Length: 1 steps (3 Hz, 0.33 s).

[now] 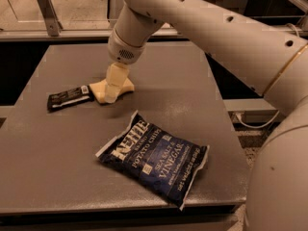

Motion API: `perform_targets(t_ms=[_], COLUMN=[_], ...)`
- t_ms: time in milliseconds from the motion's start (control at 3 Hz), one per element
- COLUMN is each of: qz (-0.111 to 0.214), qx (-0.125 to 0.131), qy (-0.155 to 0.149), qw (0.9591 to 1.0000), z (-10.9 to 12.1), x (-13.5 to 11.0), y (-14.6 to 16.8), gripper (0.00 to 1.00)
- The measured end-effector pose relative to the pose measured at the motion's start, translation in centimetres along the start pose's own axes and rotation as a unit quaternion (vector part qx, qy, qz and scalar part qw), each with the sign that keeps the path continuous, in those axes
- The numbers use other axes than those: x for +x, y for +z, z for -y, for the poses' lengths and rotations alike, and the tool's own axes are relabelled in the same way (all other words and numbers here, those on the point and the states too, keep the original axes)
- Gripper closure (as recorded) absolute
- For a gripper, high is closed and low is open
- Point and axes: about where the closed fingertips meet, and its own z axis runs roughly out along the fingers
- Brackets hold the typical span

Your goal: Move sponge near rxbar chocolate

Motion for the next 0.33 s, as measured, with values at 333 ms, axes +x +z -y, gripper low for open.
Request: perform_targets(t_ms=[333], qz=[0.000], qx=[0.000], qy=[0.000], qw=[1.0000], z=[0.00], x=[0.00], y=[0.01], gripper=[0.00])
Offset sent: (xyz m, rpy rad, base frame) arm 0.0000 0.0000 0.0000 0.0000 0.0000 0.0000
